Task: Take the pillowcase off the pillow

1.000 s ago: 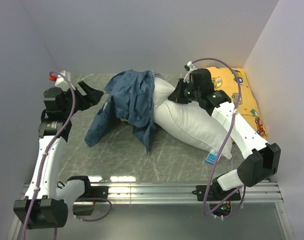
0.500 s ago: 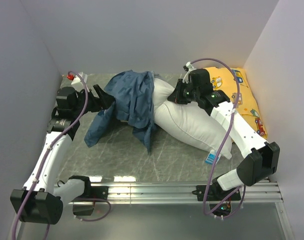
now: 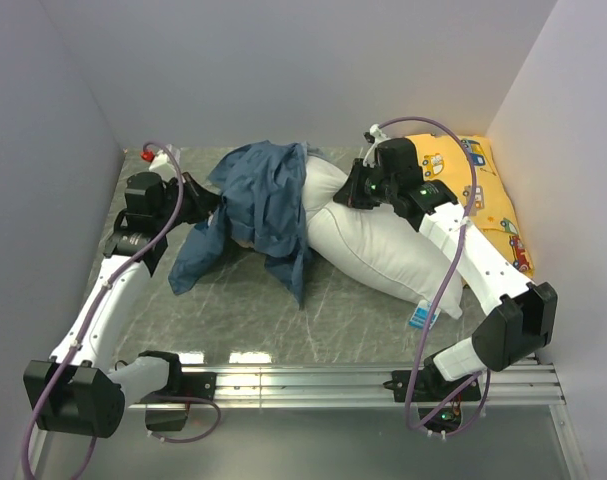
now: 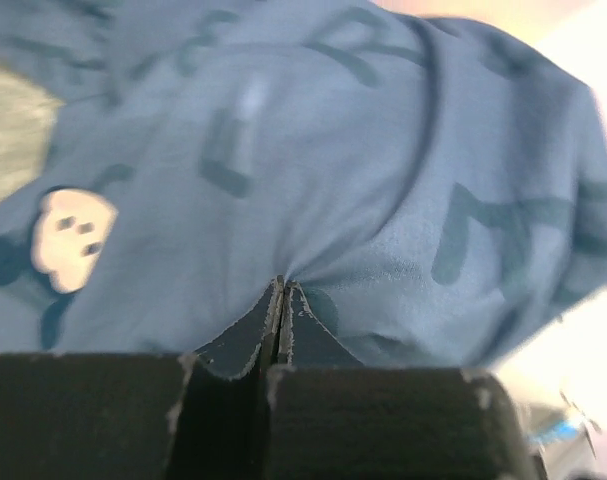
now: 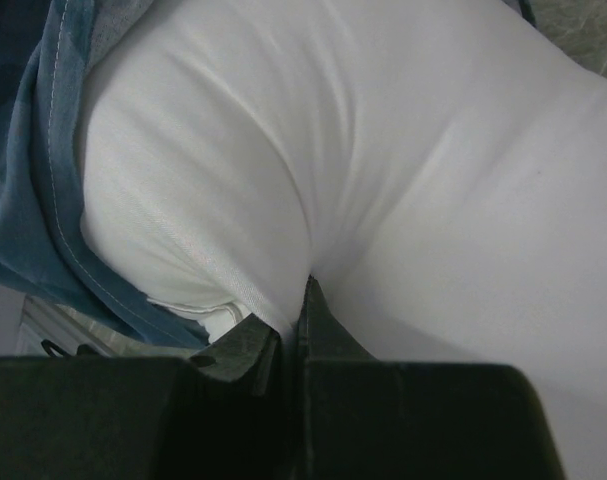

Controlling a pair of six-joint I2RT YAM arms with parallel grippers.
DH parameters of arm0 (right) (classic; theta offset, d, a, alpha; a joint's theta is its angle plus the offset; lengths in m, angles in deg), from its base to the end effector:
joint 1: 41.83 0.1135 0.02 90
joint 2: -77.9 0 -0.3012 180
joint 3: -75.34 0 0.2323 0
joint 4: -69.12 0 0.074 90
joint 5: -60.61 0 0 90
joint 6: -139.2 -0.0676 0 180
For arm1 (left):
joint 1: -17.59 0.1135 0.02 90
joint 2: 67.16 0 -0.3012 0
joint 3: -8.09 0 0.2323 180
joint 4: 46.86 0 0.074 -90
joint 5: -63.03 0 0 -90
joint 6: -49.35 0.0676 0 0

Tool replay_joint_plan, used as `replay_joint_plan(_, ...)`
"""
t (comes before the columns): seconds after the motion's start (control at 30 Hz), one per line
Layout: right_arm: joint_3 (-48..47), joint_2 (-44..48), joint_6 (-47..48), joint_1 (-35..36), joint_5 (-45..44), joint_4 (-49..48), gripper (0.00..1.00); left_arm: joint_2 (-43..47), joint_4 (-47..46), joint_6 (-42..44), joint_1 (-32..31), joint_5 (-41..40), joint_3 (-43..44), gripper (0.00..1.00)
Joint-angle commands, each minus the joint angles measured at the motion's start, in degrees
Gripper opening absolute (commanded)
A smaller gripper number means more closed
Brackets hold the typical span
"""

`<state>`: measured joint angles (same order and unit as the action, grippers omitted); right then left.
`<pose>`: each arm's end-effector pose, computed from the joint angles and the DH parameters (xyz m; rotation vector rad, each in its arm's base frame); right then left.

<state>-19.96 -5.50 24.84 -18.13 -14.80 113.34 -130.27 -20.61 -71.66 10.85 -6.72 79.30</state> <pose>0.2958 0.1484 0.3861 -0.1428 2.2074 0.7528 0.2399 -0.0519 0.3721 -0.1614 1.9368 -0.7775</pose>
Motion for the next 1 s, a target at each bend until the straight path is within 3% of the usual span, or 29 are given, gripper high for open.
replay_joint_plan(0.0, -2.81, 2.27, 0.89, -1.29, -6.15, -1.13, 0.0, 0.01, 2.24, -1.34, 0.06, -11.35, 0.35, 0.0)
replay_joint_plan(0.07, -2.72, 2.8, 1.16, -1.38, -6.77, -0.78, 0.0, 0.09, 4.43, -2.65, 0.41, -19.14, 1.66, 0.0)
replay_joint_plan(0.13, -2.37, 3.5, 1.33, -1.38, -7.12, -0.52, 0.0, 0.27, 6.64, -3.97, 2.86, -20.16, 2.2, 0.0)
replay_joint_plan(0.37, -1.4, 4.99, 1.6, -1.55, -8.26, -0.16, 0.0, 2.2, 8.66, -7.23, 23.23, -17.35, 2.55, 0.0)
replay_joint_plan(0.57, -1.32, 5.52, 1.6, -1.73, -8.61, 0.36, 0.0, -0.25, 8.58, -9.95, 35.02, -12.87, 2.46, 0.0)
replay_joint_plan(0.73, -1.05, 5.96, 1.25, -2.08, -7.3, 0.19, 0.0, -2.54, 6.56, -11.8, 36.71, -9.98, 1.5, 0.0)
replay_joint_plan(0.87, -0.44, 6.23, 0.54, -2.0, -6.24, -0.6, 0.0, -2.1, 4.1, -10.05, 34.71, -2.26, 1.32, 0.0)
replay_joint_plan(0.97, -0.17, 6.23, 0.1, -1.99, -6.33, -1.13, 0.0, -1.32, 6.72, -6.36, 28.57, -3.37, 3.86, 0.22)
